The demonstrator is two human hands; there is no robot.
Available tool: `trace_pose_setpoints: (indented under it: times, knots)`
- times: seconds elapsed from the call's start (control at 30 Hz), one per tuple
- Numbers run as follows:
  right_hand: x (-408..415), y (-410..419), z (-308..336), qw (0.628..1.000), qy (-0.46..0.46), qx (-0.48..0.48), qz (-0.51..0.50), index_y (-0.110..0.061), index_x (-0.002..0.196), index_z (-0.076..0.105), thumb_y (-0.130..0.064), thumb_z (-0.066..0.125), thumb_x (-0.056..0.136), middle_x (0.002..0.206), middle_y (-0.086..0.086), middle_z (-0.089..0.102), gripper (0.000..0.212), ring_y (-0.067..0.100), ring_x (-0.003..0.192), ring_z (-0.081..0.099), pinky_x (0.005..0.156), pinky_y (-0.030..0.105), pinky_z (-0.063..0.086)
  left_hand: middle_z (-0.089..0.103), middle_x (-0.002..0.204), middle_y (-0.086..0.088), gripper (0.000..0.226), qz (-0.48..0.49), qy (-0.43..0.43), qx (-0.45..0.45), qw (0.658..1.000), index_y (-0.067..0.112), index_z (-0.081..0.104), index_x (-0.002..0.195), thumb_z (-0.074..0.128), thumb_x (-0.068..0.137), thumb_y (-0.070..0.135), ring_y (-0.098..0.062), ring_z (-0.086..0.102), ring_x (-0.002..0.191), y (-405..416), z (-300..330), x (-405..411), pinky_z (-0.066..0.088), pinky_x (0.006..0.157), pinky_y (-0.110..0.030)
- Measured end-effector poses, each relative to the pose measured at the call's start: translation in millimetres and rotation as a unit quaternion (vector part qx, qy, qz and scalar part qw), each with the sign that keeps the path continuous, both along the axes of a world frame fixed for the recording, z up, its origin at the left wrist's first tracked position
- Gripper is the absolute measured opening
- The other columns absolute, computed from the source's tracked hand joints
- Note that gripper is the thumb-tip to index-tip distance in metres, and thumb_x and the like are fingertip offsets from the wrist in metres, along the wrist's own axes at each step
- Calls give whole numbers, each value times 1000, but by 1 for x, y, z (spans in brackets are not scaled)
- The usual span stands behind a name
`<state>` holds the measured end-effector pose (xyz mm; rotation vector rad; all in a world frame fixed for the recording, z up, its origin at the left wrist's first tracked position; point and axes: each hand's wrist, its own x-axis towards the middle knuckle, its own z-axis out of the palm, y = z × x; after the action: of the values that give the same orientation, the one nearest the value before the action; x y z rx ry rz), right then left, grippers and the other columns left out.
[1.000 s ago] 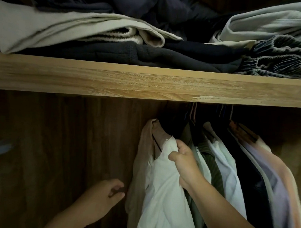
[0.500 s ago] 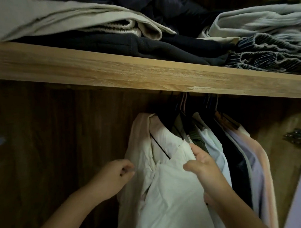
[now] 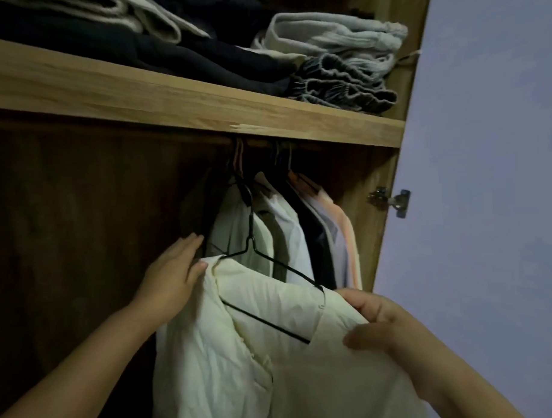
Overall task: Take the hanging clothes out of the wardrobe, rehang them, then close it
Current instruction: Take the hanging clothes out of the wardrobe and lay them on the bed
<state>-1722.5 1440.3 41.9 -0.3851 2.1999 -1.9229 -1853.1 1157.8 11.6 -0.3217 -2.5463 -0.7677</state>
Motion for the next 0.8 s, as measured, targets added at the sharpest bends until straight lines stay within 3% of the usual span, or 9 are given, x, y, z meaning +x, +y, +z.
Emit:
trace_pose_setpoints:
  times: [0.07,0.1,0.2,0.33,0.5,0.67,0.8]
  knots:
    - [24,15,2,1000,-5,-4,-9,-18,103,71,1,51,58,105,20,69,53,37,96,64,90,47,47,52,134,-1,34,-36,2,-29,999,20,51,129,39,98,25,-18,40,130,16,-6,12,32,106,-34]
    - [37,22,2,1000,-8,-13,-12,-16,105,71,2,51,59,107,22,68,53,38,96,64,91,48,47,59,119,-1,26,-55,4,-25,998,20,58,117,40,98,24,-19,51,116,24,-7,21,39,94,-32]
    - [74,47,0,1000,-14,-21,-17,-11,107,69,5,51,62,108,27,66,51,36,93,63,86,42,49,57,81,3,17,-96,23,-24,995,24,53,79,47,95,22,-11,52,78,44,-3,51,36,63,-25]
    - [130,86,-3,999,-14,17,-31,-12,105,70,6,52,65,103,23,68,47,31,88,66,76,35,54,53,67,1,24,-89,57,-13,994,14,51,72,51,92,26,-13,49,66,76,-6,101,33,56,-27]
    - [207,130,-9,991,-5,95,-97,-16,94,72,4,53,64,91,14,72,40,23,80,68,66,29,52,49,56,5,34,-104,72,39,991,23,42,59,54,91,26,-14,48,58,129,-10,174,29,50,-26]
    - [274,158,-19,967,5,153,-201,-11,91,69,-19,59,71,91,28,65,23,23,75,59,70,34,43,47,52,8,37,-145,88,56,984,26,40,56,56,89,29,-10,46,55,172,-10,224,28,50,-24]
    - [318,164,-22,937,15,168,-307,-15,76,68,-34,61,72,66,3,61,20,14,60,55,58,25,41,54,54,-3,43,-195,69,70,976,9,53,62,52,85,46,-21,51,57,199,-8,247,37,55,-34]
